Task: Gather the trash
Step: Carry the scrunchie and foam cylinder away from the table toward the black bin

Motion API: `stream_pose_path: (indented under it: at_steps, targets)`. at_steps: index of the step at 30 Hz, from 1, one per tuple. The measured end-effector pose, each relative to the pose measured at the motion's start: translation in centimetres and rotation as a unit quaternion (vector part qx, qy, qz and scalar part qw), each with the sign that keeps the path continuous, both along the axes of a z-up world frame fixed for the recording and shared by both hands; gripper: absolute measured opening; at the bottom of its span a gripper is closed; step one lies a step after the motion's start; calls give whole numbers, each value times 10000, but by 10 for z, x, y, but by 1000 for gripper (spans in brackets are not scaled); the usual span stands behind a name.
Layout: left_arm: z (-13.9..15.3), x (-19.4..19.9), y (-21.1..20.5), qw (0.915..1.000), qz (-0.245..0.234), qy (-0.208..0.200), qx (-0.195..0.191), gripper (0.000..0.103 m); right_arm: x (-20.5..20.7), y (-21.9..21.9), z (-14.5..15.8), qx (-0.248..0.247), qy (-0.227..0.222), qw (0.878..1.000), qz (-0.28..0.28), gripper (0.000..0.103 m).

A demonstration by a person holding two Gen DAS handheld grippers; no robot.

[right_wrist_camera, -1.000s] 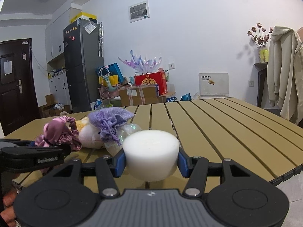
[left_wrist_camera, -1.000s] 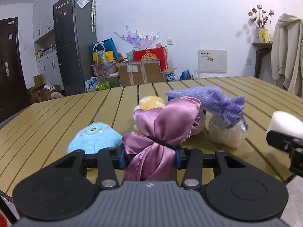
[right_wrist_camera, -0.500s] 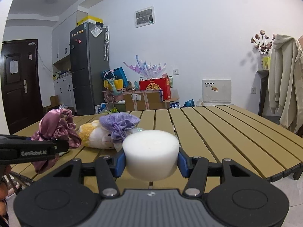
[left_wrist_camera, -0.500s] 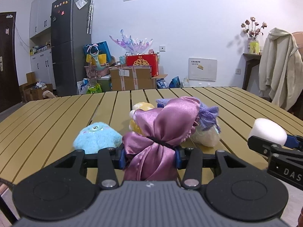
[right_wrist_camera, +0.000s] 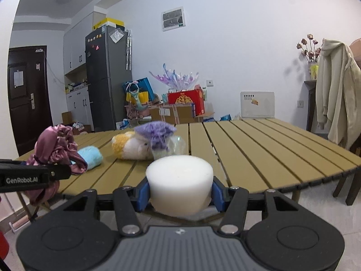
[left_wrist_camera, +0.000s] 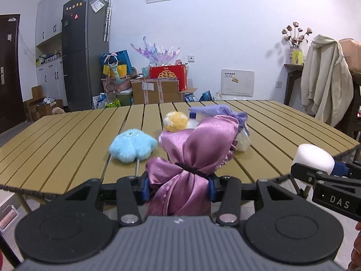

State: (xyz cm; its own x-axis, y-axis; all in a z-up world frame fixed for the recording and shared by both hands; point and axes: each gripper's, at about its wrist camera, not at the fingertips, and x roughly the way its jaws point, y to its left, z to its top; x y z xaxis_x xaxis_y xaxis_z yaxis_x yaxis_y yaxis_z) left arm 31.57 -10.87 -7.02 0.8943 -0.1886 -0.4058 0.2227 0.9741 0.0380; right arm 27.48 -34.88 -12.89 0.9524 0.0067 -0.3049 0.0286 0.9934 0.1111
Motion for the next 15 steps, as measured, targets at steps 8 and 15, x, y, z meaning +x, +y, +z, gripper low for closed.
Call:
stream_pose_path:
  at_steps: [8,15]
  targets:
    - [-14,-35,18,9998,75,167,83,45,-36,6,-15,-60,316,9994,109,54]
    - [-35,-57,27,9985,147,406,337,45,-56,17,-29,-92,593,9980,210,54]
